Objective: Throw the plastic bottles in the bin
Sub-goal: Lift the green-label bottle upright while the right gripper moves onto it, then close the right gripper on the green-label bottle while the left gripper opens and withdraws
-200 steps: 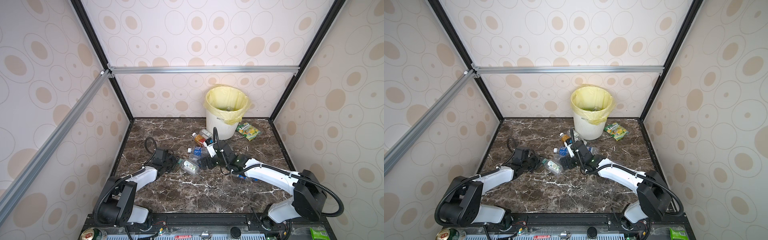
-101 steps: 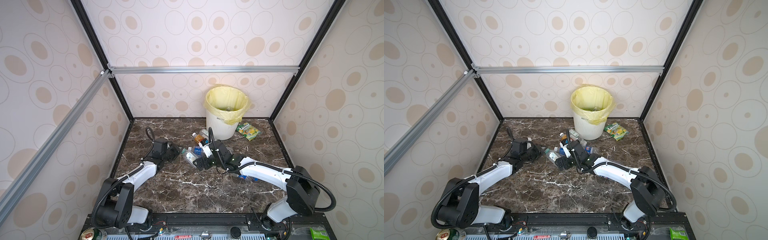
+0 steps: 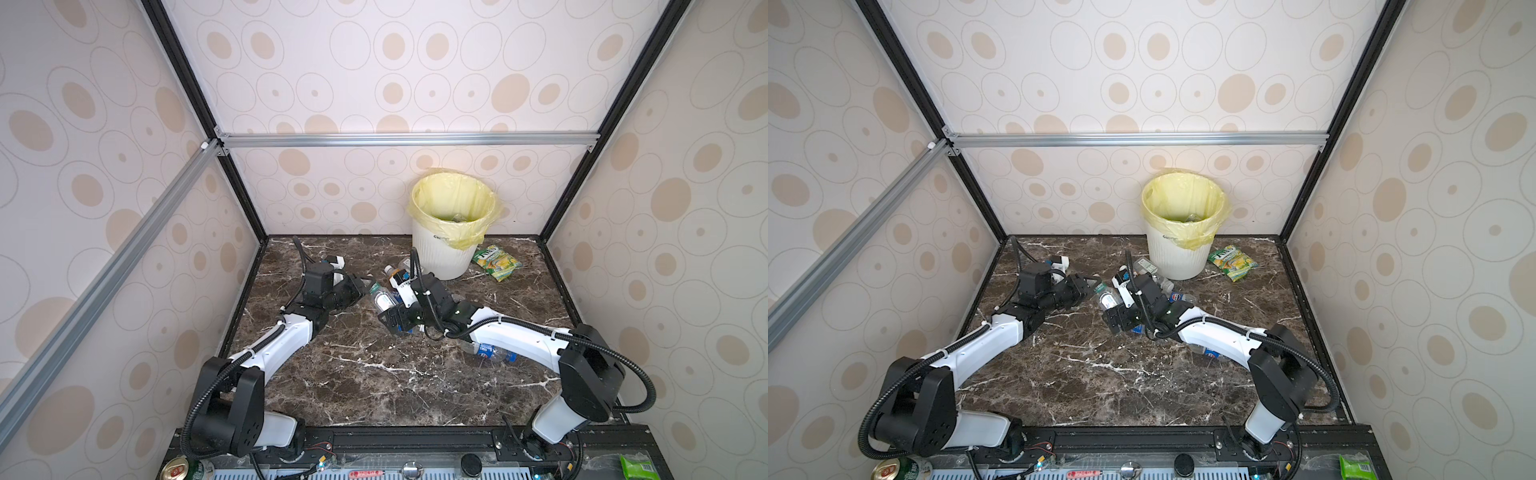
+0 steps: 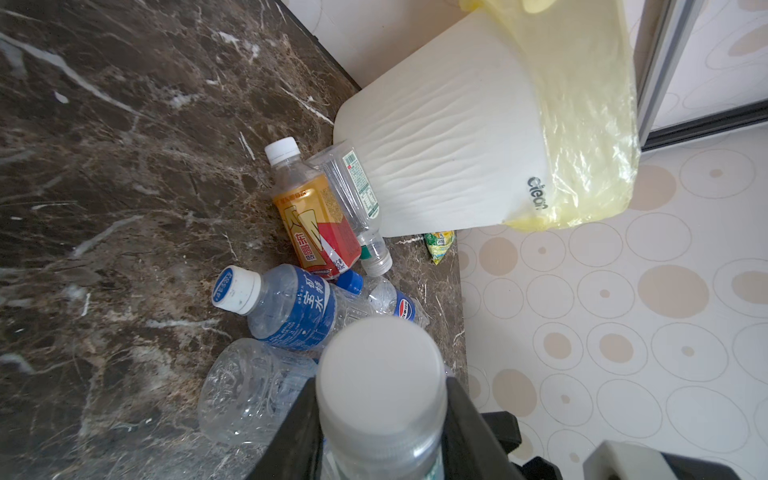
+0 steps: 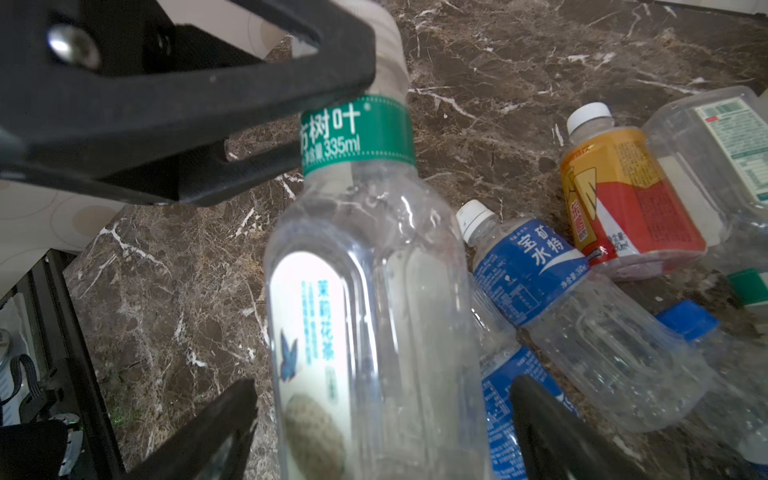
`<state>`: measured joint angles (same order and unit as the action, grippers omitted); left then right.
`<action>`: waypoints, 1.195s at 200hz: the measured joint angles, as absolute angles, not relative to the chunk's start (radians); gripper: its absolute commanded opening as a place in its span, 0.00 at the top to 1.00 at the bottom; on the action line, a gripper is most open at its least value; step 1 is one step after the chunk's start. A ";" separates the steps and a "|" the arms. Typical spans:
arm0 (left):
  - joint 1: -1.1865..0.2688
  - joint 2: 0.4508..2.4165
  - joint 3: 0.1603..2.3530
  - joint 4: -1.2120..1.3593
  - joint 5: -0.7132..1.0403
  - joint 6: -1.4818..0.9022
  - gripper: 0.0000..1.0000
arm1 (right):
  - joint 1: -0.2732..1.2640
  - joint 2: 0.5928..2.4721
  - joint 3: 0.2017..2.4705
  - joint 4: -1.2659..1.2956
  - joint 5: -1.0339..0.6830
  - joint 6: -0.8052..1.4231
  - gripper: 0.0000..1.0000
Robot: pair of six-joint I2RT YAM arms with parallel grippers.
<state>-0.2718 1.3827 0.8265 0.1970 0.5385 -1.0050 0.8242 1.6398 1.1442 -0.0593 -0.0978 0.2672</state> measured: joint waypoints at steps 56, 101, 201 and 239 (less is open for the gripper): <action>-0.272 1.383 0.826 0.225 0.575 -1.005 0.70 | 0.824 1.687 1.196 -0.062 -0.085 0.256 0.12; -0.268 1.383 0.827 0.228 0.573 -1.005 0.68 | 0.825 1.715 1.217 -0.068 -0.089 0.249 0.30; -0.268 1.383 0.828 0.243 0.579 -1.027 0.46 | 0.831 1.718 1.229 -0.076 -0.090 0.257 0.49; -0.266 1.382 0.832 0.245 0.577 -1.035 0.27 | 0.831 1.718 1.229 -0.095 -0.081 0.267 0.49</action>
